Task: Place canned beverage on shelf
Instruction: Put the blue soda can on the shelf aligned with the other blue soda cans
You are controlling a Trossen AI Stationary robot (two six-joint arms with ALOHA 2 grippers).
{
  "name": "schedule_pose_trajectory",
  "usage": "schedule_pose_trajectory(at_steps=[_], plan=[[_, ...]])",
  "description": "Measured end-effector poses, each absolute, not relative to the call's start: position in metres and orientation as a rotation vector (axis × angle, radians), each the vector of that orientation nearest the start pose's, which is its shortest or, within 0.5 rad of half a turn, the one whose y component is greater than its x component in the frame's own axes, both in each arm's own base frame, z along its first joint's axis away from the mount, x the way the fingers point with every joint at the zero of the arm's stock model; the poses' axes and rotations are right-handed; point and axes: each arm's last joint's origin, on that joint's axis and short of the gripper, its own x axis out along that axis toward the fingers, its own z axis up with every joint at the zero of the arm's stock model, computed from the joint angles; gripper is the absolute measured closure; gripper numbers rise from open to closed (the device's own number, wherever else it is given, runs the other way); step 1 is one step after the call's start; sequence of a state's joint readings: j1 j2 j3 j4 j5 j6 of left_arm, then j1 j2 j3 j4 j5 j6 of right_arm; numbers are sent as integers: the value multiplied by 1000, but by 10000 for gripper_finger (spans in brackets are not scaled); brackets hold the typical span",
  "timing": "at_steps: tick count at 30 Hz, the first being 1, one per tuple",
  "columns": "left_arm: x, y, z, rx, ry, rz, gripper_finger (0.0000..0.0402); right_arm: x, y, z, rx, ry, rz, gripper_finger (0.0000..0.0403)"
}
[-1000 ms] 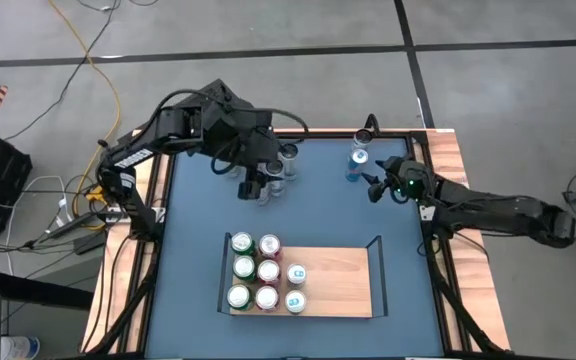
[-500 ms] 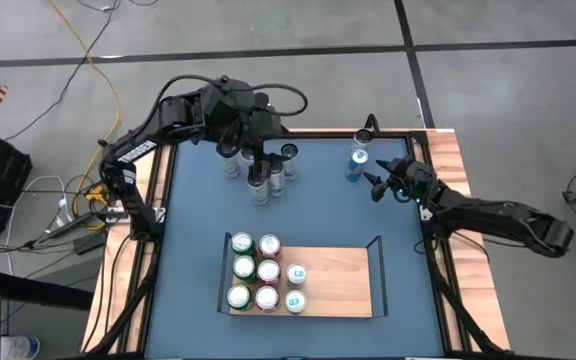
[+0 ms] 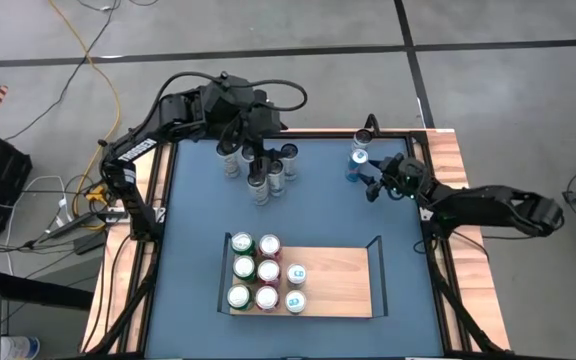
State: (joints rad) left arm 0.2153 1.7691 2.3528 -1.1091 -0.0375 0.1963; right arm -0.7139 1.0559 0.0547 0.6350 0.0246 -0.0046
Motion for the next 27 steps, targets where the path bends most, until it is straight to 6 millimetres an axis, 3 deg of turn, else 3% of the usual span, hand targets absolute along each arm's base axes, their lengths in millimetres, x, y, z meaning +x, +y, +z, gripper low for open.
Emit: schedule_pose_trajectory(at_steps=[12, 21, 27], plan=[[319, 72, 499, 163, 550, 192, 110, 133, -115, 113, 130, 366, -694, 117], [319, 72, 499, 170, 554, 192, 110, 152, -125, 112, 120, 407, -648, 119], [318, 72, 498, 160, 567, 192, 110, 156, -127, 109, 137, 425, -644, 175]])
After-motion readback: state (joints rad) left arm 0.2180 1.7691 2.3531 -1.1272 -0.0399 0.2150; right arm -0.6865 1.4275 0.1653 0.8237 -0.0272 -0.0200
